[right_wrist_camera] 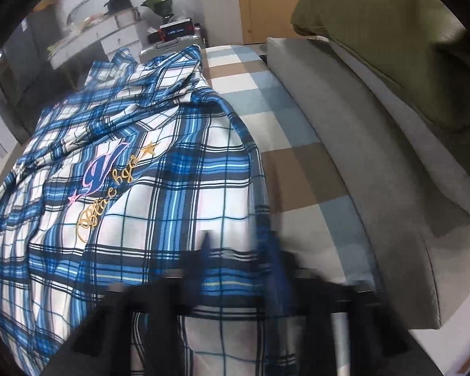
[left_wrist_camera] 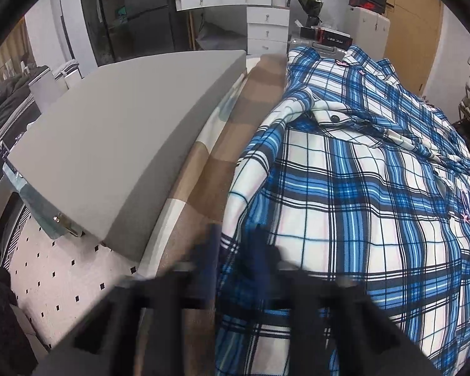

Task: Fold large clothes
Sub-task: 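Close the left gripper on the folded side edge while the right gripper grasps the opposite edge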

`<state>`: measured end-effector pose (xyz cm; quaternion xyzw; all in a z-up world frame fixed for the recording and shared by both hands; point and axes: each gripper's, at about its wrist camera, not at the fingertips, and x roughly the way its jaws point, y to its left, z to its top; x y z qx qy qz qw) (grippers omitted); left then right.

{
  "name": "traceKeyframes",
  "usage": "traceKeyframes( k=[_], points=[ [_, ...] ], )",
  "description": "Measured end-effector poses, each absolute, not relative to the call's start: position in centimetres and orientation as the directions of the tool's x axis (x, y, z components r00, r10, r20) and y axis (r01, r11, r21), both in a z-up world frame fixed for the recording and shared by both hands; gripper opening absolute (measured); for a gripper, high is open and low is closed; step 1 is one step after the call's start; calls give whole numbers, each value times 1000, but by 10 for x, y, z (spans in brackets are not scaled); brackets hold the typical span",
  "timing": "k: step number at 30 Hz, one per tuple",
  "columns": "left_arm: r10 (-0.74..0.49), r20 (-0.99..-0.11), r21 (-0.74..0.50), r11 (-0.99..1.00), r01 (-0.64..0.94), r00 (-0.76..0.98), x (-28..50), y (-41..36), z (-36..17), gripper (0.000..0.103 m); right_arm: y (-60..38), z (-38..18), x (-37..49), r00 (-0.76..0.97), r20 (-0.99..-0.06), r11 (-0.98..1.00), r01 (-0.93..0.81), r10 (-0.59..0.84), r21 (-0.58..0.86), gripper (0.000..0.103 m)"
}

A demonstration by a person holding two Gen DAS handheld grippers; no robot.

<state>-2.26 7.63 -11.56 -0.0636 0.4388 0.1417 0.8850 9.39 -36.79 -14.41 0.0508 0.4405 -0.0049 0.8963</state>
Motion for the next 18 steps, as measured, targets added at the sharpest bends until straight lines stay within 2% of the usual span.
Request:
traceKeyframes(
  k=[1, 4, 8, 10, 11, 12, 13, 14, 15, 18],
  points=[
    [199, -786, 15, 953, -304, 586, -24, 76, -115, 2, -369, -142, 92, 626, -779, 994, 53, 38, 91, 2],
    [203, -770, 19, 955, -296, 605, -29, 76, -110, 0, -379, -131, 83, 686, -727, 991, 113, -20, 79, 2],
    [190, -778, 8, 956, -293, 599, -28, 79, -112, 0, -392, -135, 85, 670, -742, 977, 174, -28, 120, 4],
    [188, -779, 10, 958, -287, 598, -27, 77, -111, 0, -390, -135, 85, 658, -753, 978, 175, -28, 116, 10],
    [189, -780, 15, 958, -286, 596, -26, 76, -110, 3, -388, -133, 85, 661, -750, 979, 158, -8, 128, 23],
    [194, -781, 24, 959, -282, 594, -24, 74, -108, 13, -386, -130, 84, 672, -741, 981, 139, 7, 135, 40],
    [203, -779, 35, 959, -282, 593, -22, 72, -106, 21, -382, -125, 83, 690, -724, 984, 119, 12, 130, 46],
    [209, -774, 40, 958, -284, 598, -22, 71, -104, 41, -377, -121, 82, 700, -714, 988, 107, 3, 110, 51],
    [212, -763, 41, 959, -282, 610, -21, 70, -101, 57, -372, -117, 84, 706, -708, 992, 95, -4, 88, 51],
    [191, -748, 27, 966, -259, 636, -14, 67, -93, 61, -358, -112, 98, 706, -708, 995, 69, 3, 73, 56]
  ],
)
